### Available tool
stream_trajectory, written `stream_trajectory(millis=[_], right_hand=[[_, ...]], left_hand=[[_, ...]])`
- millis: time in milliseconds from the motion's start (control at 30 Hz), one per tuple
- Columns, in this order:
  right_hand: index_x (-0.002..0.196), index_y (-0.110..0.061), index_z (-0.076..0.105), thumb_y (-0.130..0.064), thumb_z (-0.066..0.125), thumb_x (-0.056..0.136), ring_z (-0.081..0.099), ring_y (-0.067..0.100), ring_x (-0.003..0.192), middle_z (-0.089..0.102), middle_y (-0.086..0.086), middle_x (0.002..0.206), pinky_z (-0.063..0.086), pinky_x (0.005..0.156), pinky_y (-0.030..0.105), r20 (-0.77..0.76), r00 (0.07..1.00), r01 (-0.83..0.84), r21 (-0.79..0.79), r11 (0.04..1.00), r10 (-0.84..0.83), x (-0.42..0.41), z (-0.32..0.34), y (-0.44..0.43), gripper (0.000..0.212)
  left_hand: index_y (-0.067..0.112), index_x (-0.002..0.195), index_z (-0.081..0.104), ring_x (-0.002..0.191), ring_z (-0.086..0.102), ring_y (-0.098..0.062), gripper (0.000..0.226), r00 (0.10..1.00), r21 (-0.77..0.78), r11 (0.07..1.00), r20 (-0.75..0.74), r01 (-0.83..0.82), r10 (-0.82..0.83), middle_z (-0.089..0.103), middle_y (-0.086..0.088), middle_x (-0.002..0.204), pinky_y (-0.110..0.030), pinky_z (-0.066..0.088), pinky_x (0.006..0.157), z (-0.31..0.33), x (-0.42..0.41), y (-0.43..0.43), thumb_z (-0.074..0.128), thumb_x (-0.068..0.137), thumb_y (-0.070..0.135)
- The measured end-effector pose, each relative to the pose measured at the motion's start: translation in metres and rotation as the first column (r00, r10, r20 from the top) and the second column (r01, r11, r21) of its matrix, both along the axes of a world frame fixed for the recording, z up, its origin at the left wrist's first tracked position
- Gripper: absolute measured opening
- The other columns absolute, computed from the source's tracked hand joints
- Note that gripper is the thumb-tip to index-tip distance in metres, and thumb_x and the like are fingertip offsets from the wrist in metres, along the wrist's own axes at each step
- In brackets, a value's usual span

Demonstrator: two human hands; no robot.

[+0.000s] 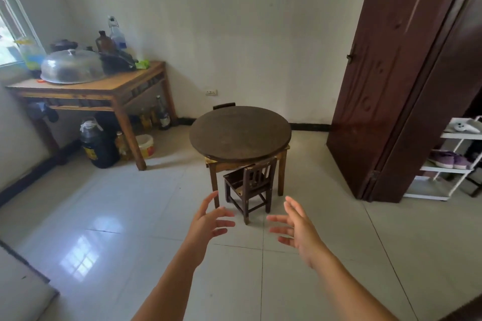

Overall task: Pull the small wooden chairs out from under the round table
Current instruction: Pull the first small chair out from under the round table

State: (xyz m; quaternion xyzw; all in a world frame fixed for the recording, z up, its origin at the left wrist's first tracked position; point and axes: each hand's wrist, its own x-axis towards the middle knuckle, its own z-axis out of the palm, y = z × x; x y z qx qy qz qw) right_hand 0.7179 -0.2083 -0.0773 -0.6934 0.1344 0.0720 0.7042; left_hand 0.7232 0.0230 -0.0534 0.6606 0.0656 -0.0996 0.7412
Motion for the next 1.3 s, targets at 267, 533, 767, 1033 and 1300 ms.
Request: stream_trajectory(millis=[267, 533, 767, 1033, 1300], right_hand=[[0.131, -0.045, 0.036, -0.057, 0.044, 0.09, 0.074, 0.017, 0.079, 0.078, -0.008, 0.091, 0.053, 0.061, 0.03, -0.075, 0.997, 0.019, 0.005, 1.0, -0.018, 0.173, -0.003, 0.011, 0.044], [0.136, -0.038, 0.035, -0.052, 0.048, 0.091, 0.074, 0.017, 0.072, 0.078, -0.007, 0.084, 0.054, 0.057, 0.027, -0.133, 0.991, 0.007, 0.012, 1.0, -0.005, 0.331, -0.039, -0.015, 0.049], [0.139, -0.032, 0.035, -0.045, 0.048, 0.094, 0.07, 0.016, 0.074, 0.074, -0.001, 0.094, 0.052, 0.061, 0.029, -0.273, 0.96, -0.078, -0.062, 0.995, 0.058, 0.471, -0.104, -0.044, 0.049], [0.138, -0.034, 0.037, -0.018, 0.06, 0.084, 0.062, 0.02, 0.101, 0.065, 0.003, 0.116, 0.051, 0.084, 0.036, -0.31, 0.942, -0.209, -0.249, 0.946, 0.126, 0.58, -0.195, -0.05, 0.061], [0.145, -0.028, 0.025, -0.006, 0.061, 0.081, 0.022, 0.035, 0.141, 0.042, 0.009, 0.148, 0.017, 0.112, 0.051, -0.443, 0.714, -0.574, -0.814, 0.091, 0.542, 0.647, -0.292, -0.047, 0.077]], left_hand=[[0.034, 0.131, 0.042, 0.081, 0.074, -0.024, 0.052, 0.993, 0.018, 0.997, -0.097, 0.076, -0.074, 0.073, -0.011, 0.1, -0.034, 0.053, 0.074, -0.001, 0.177, -0.007, 0.063, 0.085, 0.021], [0.031, 0.131, 0.044, 0.085, 0.073, -0.026, 0.047, 0.985, 0.062, 0.997, -0.167, 0.049, -0.038, 0.074, -0.01, 0.098, -0.041, 0.053, 0.085, -0.046, 0.329, -0.037, 0.06, 0.088, 0.019], [0.029, 0.133, 0.044, 0.096, 0.068, -0.029, 0.048, 0.956, 0.077, 0.997, -0.289, -0.025, 0.047, 0.073, -0.009, 0.099, -0.044, 0.049, 0.09, -0.118, 0.445, -0.077, 0.058, 0.089, 0.017], [0.024, 0.132, 0.046, 0.105, 0.06, -0.023, 0.051, 0.935, 0.191, 0.98, -0.355, 0.05, 0.021, 0.066, -0.006, 0.108, -0.037, 0.045, 0.092, -0.203, 0.54, -0.1, 0.058, 0.086, 0.007], [0.024, 0.142, 0.033, 0.124, 0.047, -0.026, 0.065, 0.921, 0.622, 0.701, -0.367, 0.35, -0.133, 0.05, -0.006, 0.138, -0.042, 0.042, 0.104, -0.317, 0.616, -0.115, 0.062, 0.085, 0.011]])
